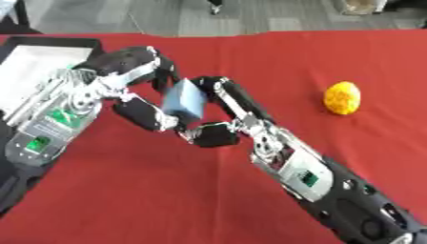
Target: Pick up the objects with one hand, pass them to the other hand, and then place them into the box on the other side of the table.
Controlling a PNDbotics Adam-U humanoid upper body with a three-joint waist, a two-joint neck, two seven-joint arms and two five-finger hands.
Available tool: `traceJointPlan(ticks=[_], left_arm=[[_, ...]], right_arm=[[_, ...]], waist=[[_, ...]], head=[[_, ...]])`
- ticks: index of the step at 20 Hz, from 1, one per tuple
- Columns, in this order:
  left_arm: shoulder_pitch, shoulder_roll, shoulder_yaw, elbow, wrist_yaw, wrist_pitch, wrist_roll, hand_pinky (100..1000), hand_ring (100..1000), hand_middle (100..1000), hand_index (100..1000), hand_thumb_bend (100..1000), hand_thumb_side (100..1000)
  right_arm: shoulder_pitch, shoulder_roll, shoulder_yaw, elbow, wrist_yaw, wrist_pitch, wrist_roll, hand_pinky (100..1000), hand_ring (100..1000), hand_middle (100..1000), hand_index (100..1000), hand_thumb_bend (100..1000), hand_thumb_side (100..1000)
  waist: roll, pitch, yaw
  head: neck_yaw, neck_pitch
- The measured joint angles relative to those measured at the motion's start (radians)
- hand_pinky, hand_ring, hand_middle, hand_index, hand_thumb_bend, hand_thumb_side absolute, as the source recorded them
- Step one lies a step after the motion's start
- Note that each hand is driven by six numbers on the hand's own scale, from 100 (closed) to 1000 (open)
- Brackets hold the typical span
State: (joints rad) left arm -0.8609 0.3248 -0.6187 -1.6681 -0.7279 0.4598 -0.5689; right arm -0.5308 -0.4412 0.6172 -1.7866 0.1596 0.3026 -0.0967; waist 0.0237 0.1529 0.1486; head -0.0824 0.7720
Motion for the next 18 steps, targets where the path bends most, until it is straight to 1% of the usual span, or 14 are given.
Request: traceJointPlan(ticks=[4, 9, 15, 18], left_arm=[[0.001, 0.001, 0.005, 0.003, 0.002, 0.004, 0.006, 688, 566, 404, 431, 100, 100], [0.001, 0.015, 0.006, 0.006, 0.001, 0.002, 0.003, 687, 563, 387, 407, 100, 100], [0.008, 0.027, 0.007, 0.008, -0.012, -0.007, -0.013, 686, 564, 381, 400, 100, 100], [0.009, 0.032, 0.012, 0.007, -0.019, -0.010, -0.018, 685, 563, 380, 399, 100, 100]], right_arm=[[0.002, -0.003, -0.003, 0.000, 0.034, -0.011, 0.028, 796, 785, 653, 852, 461, 341], [0.004, -0.003, -0.006, 0.005, 0.070, -0.017, 0.044, 805, 813, 690, 874, 485, 418], [0.004, -0.003, -0.012, 0.005, 0.099, -0.019, 0.047, 809, 821, 700, 880, 490, 433], [0.005, -0.003, -0.012, 0.005, 0.105, -0.010, 0.041, 809, 824, 704, 881, 493, 439]], waist=[[0.000, 0.000, 0.000], [0.000, 0.000, 0.000], [0.000, 0.000, 0.000], [0.000, 0.000, 0.000]], head=[[0.000, 0.000], [0.000, 0.000], [0.000, 0.000], [0.000, 0.000]])
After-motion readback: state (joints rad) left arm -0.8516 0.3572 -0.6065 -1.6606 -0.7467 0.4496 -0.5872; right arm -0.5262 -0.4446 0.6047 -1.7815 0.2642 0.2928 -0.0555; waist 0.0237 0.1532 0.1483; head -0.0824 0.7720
